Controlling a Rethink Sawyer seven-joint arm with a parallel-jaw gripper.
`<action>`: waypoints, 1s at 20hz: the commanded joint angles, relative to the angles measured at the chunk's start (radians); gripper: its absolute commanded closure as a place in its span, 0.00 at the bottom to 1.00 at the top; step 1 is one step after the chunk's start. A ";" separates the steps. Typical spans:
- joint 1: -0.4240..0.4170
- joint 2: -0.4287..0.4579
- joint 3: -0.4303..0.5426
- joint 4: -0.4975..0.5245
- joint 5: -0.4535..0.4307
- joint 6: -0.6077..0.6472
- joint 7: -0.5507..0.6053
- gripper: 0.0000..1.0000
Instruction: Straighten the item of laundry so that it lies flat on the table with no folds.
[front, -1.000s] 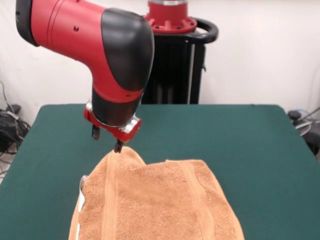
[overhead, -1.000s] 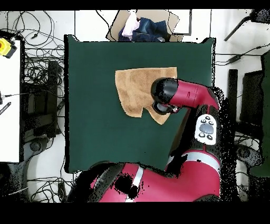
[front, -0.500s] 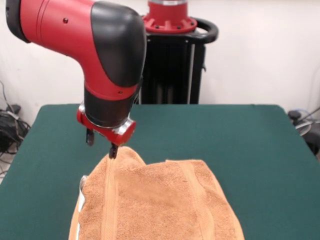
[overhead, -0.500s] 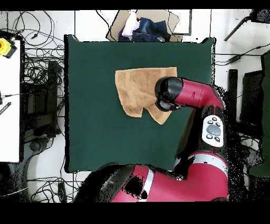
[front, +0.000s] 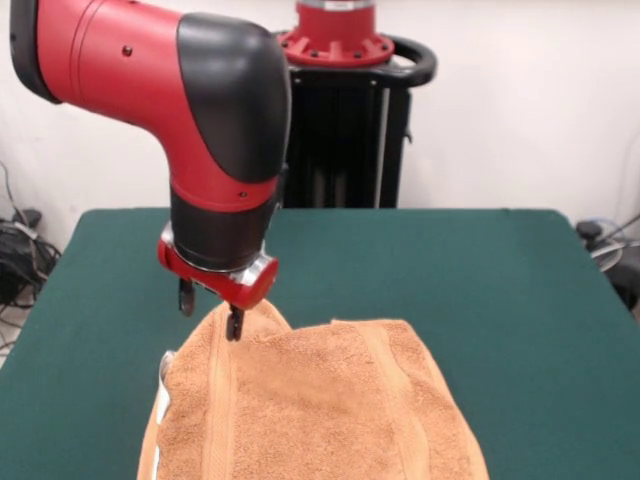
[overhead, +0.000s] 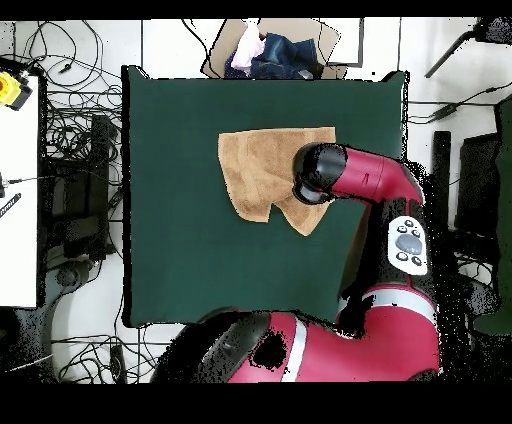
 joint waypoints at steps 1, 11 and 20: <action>-0.023 0.001 0.147 0.135 0.033 -0.068 0.005 0.00; -0.067 -0.050 0.202 0.187 0.045 -0.070 -0.001 0.00; -0.064 0.017 0.175 0.127 0.004 0.037 0.009 0.00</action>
